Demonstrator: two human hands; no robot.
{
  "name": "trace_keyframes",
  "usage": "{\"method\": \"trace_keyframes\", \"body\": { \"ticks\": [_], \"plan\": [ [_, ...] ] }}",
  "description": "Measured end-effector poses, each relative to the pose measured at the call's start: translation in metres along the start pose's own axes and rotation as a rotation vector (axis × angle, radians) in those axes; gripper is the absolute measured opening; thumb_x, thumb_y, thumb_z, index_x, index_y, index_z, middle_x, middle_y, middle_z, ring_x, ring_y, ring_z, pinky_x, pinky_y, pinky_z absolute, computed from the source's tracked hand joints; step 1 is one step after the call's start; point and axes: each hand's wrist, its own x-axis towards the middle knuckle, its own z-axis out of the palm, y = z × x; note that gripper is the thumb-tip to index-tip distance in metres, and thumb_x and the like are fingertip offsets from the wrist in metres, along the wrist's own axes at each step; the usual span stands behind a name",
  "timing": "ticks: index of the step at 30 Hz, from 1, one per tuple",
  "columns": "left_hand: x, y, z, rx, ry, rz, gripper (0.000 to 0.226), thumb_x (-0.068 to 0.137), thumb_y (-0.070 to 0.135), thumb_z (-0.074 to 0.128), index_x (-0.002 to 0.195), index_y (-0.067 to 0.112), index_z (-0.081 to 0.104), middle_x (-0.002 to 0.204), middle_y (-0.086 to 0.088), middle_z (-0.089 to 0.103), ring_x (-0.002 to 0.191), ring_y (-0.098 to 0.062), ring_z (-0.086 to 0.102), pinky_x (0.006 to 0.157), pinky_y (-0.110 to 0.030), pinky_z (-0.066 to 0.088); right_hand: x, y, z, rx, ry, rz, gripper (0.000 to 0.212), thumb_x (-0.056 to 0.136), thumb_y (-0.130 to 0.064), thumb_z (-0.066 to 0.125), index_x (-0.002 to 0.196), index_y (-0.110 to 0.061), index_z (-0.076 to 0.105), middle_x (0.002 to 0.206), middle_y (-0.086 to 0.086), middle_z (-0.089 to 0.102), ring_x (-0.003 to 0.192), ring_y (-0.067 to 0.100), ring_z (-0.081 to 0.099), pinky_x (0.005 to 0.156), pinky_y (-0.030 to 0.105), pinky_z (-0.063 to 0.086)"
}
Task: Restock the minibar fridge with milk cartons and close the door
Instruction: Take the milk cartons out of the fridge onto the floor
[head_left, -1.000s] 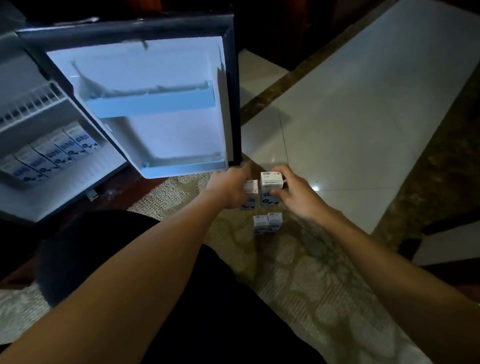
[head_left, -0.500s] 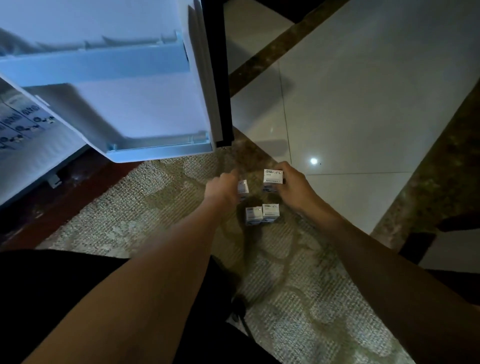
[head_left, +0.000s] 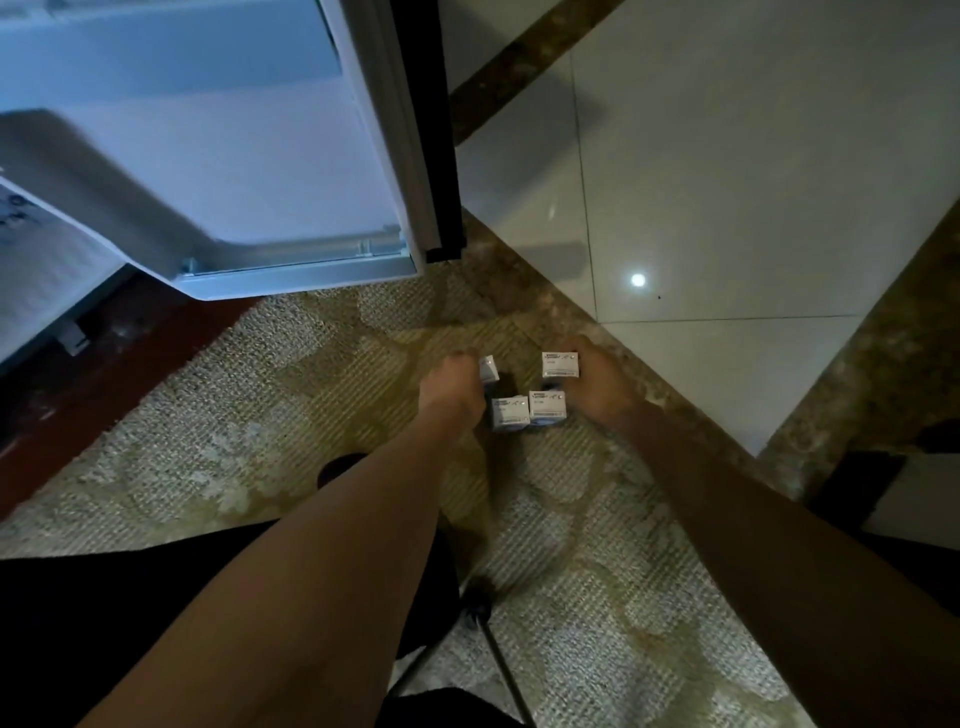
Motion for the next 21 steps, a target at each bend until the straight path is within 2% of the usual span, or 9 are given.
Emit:
{"method": "trace_keyframes", "body": {
  "ticks": [2, 5, 8, 11, 14, 17, 21],
  "plan": [
    [-0.003, 0.002, -0.002, -0.008, -0.038, -0.020, 0.050, 0.090, 0.009, 0.062, 0.138, 0.016, 0.049, 0.133, -0.012, 0.054, 0.120, -0.033, 0.056, 0.097, -0.044, 0.050, -0.003, 0.001, -0.002, -0.008, -0.015, 0.005, 0.025, 0.093, -0.011, 0.063, 0.114, -0.023, 0.058, 0.110, 0.003, 0.065, 0.095, 0.013, 0.062, 0.071, 0.020, 0.045],
    [-0.011, 0.006, -0.010, -0.004, -0.088, -0.022, 0.062, 0.091, 0.015, 0.062, 0.147, 0.017, 0.037, 0.142, -0.011, 0.046, 0.127, -0.033, 0.050, 0.102, -0.046, 0.046, -0.013, -0.003, -0.005, -0.050, -0.008, -0.002, 0.042, 0.097, -0.012, 0.058, 0.138, -0.013, 0.051, 0.131, 0.010, 0.061, 0.112, 0.022, 0.061, 0.088, 0.029, 0.048],
    [-0.027, 0.016, -0.023, 0.017, -0.081, -0.002, 0.071, 0.089, 0.020, 0.067, 0.150, 0.018, 0.032, 0.151, -0.008, 0.036, 0.133, -0.033, 0.044, 0.104, -0.046, 0.042, -0.027, -0.012, -0.007, -0.101, 0.021, 0.022, 0.045, 0.096, -0.018, 0.057, 0.140, -0.014, 0.049, 0.133, 0.013, 0.059, 0.116, 0.029, 0.060, 0.097, 0.040, 0.051],
    [-0.046, 0.026, -0.046, 0.060, -0.030, 0.057, 0.075, 0.087, 0.020, 0.069, 0.152, 0.016, 0.031, 0.156, -0.008, 0.031, 0.137, -0.033, 0.039, 0.107, -0.046, 0.042, -0.044, -0.029, -0.012, -0.135, 0.053, 0.014, 0.045, 0.095, -0.024, 0.058, 0.138, -0.014, 0.050, 0.132, 0.014, 0.059, 0.118, 0.032, 0.059, 0.098, 0.042, 0.051],
    [-0.069, 0.033, -0.070, 0.120, 0.033, 0.159, 0.066, 0.091, 0.019, 0.062, 0.150, 0.016, 0.034, 0.150, -0.010, 0.040, 0.133, -0.032, 0.045, 0.102, -0.044, 0.043, -0.059, -0.053, -0.024, -0.095, 0.051, -0.027, 0.048, 0.096, -0.024, 0.056, 0.143, -0.016, 0.047, 0.136, 0.015, 0.057, 0.120, 0.034, 0.056, 0.101, 0.043, 0.048],
    [-0.088, 0.027, -0.092, 0.171, -0.007, 0.145, 0.055, 0.092, 0.024, 0.060, 0.144, 0.018, 0.041, 0.136, -0.009, 0.056, 0.120, -0.029, 0.055, 0.094, -0.041, 0.048, -0.068, -0.084, -0.036, -0.088, 0.027, -0.127, 0.048, 0.096, -0.021, 0.057, 0.143, -0.015, 0.048, 0.137, 0.014, 0.056, 0.121, 0.032, 0.056, 0.101, 0.042, 0.048],
    [-0.113, 0.003, -0.134, 0.231, -0.027, 0.174, 0.061, 0.094, 0.028, 0.060, 0.149, 0.018, 0.038, 0.150, -0.010, 0.045, 0.135, -0.030, 0.046, 0.109, -0.045, 0.040, -0.072, -0.134, -0.038, -0.155, -0.015, -0.257, 0.044, 0.096, -0.019, 0.057, 0.139, -0.014, 0.053, 0.138, 0.010, 0.057, 0.122, 0.027, 0.056, 0.102, 0.038, 0.047]
  ]
}}
